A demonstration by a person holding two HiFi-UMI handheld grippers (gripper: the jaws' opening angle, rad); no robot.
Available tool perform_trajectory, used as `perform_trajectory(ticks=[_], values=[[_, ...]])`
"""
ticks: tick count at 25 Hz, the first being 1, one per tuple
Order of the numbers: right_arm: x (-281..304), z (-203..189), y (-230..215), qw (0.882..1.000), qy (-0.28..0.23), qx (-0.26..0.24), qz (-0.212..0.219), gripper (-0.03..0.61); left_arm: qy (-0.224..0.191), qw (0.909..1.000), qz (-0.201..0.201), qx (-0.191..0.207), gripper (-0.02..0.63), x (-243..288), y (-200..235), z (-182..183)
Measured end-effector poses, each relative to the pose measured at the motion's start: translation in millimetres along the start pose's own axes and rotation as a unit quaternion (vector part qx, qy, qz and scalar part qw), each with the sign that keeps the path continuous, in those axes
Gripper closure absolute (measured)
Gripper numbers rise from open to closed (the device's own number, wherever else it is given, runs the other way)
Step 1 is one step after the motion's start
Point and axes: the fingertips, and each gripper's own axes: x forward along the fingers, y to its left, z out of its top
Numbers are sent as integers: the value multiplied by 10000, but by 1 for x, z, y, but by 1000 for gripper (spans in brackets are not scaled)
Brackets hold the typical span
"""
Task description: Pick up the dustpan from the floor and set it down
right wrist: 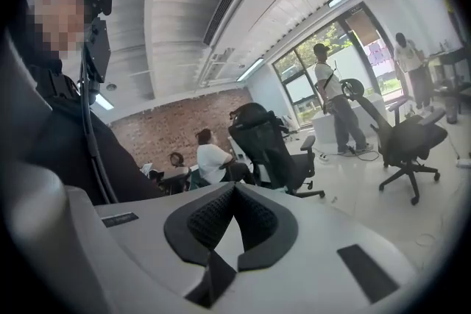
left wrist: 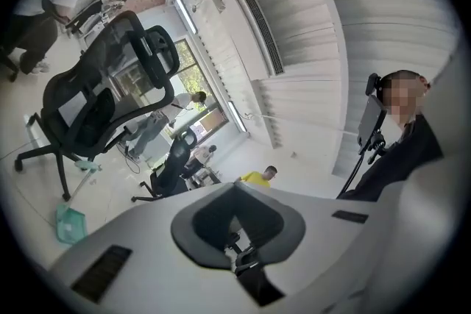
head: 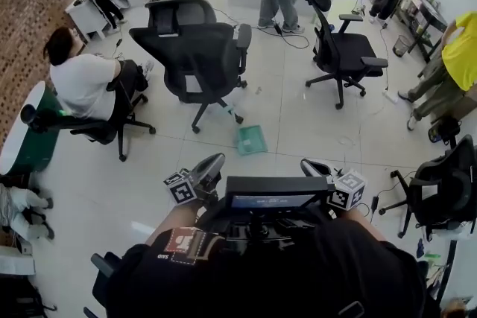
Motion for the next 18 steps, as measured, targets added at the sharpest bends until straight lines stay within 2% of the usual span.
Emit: perform_trajectory(ticks=[4, 7, 12, 15, 18], values=[[66, 45, -15, 9991, -56, -105, -396, 569, 500, 9983, -294, 74, 604, 19, 61, 65], [98, 75, -35, 9980, -125, -178, -601, 569, 651, 9972, -373, 17, 604, 43, 101, 95], [118, 91, -103, 9967, -120, -173, -780, 569, 826, 9960, -321, -84, 604, 99, 155, 98], [124, 100, -159, 9973, -136, -236, -685, 569, 897, 9959, -132, 23, 604, 139, 183, 90], [126, 122, -218, 9981, -156, -382, -465, 569, 787, 9967, 147, 133, 604, 186, 204, 90]])
